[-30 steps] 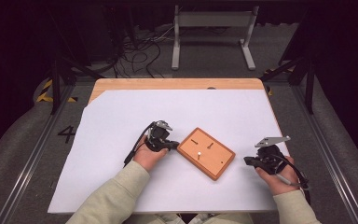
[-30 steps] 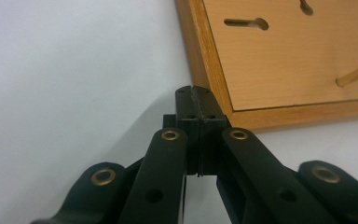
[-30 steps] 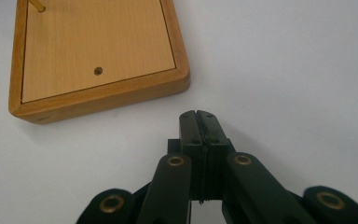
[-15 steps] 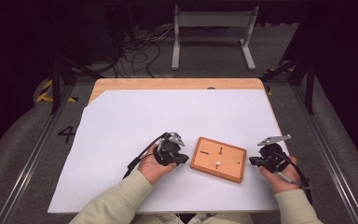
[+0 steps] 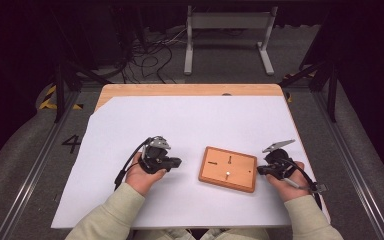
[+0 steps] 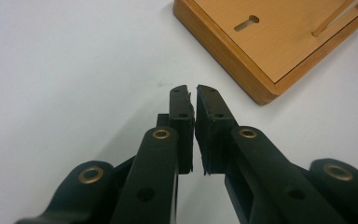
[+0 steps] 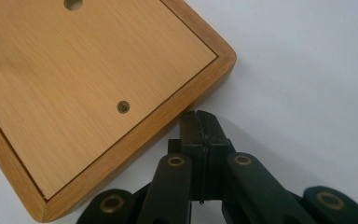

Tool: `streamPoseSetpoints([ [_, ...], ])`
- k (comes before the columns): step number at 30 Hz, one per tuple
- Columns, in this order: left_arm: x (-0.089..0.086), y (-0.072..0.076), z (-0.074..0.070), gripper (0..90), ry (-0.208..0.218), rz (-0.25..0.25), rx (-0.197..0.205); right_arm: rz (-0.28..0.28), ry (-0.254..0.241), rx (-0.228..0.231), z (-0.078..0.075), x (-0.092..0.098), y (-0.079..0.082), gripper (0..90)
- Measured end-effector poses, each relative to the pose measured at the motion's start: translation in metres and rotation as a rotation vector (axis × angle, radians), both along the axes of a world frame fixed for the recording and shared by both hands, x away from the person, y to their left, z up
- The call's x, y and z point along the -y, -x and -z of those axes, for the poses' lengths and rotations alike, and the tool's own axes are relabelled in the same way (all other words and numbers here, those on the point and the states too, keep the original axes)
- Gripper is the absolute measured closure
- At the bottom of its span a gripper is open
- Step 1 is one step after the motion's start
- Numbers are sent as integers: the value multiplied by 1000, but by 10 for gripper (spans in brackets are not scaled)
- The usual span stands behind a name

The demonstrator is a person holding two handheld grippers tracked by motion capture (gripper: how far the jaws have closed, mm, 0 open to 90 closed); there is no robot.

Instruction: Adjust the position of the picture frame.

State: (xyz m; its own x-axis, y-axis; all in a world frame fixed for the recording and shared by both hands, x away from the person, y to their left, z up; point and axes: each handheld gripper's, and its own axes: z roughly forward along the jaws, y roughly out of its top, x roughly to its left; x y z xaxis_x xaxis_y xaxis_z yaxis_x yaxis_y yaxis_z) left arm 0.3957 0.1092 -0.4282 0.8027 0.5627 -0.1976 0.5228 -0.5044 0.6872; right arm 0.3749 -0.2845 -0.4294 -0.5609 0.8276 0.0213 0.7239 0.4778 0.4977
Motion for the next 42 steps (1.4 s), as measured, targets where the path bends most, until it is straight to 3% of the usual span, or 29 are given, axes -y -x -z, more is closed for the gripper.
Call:
streamPoseSetpoints([
  [7, -25, 4, 1, 848, 8, -56, 6, -79, -4, 5, 2, -33, -20, 900],
  [17, -27, 4, -1, 841, 10, -63, 17, -150, -3, 14, 3, -62, -24, 900],
  [30, -27, 1, -2, 825, 25, -61, 30, -190, -56, 50, 7, -59, -28, 900],
  [32, -27, 3, -4, 808, 34, -67, 39, -202, -54, 82, 4, -55, -25, 900],
  [35, -28, 4, -7, 774, 40, -63, 61, -198, -94, 154, -7, -44, -21, 833],
  [38, -29, 9, -13, 718, 61, -63, 96, -207, -190, 256, -22, -25, -18, 803],
  [42, -32, 15, -18, 668, 89, -56, 141, -219, -302, 334, -35, -8, -15, 689],
])
